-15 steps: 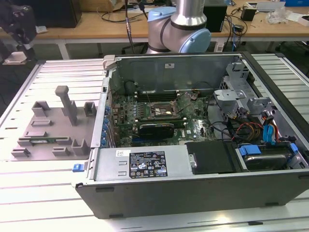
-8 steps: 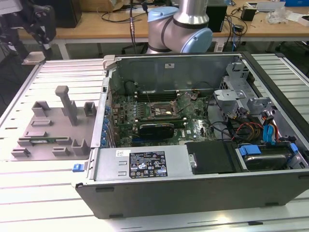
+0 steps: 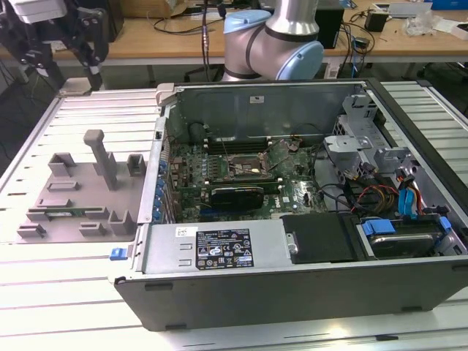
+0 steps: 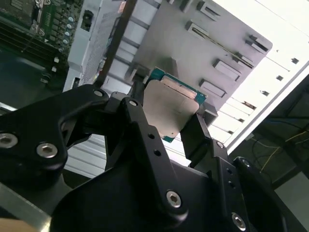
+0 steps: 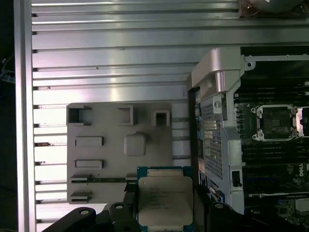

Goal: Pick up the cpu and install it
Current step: 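Pick up the cpu and move it towards the insertion slot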

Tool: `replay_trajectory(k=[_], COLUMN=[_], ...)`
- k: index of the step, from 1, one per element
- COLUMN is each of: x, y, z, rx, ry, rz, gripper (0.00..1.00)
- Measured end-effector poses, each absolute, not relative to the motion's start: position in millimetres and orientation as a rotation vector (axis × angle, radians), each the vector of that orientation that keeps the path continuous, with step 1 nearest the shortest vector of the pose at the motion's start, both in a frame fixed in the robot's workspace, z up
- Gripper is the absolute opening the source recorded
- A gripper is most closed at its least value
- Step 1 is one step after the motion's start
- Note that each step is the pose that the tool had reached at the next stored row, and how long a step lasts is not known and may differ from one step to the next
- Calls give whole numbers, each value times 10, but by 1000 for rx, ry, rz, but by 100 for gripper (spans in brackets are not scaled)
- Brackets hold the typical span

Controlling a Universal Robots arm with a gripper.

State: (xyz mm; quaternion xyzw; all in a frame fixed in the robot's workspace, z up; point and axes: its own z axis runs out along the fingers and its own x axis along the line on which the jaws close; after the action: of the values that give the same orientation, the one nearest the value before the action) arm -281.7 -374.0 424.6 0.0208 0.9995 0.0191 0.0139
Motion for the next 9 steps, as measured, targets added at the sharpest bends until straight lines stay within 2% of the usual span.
replay_trajectory(k=[9], x=[-2432], y=[-3753], z=[4246], rx=[65], ry=[3113], rz=[60], gripper=[55])
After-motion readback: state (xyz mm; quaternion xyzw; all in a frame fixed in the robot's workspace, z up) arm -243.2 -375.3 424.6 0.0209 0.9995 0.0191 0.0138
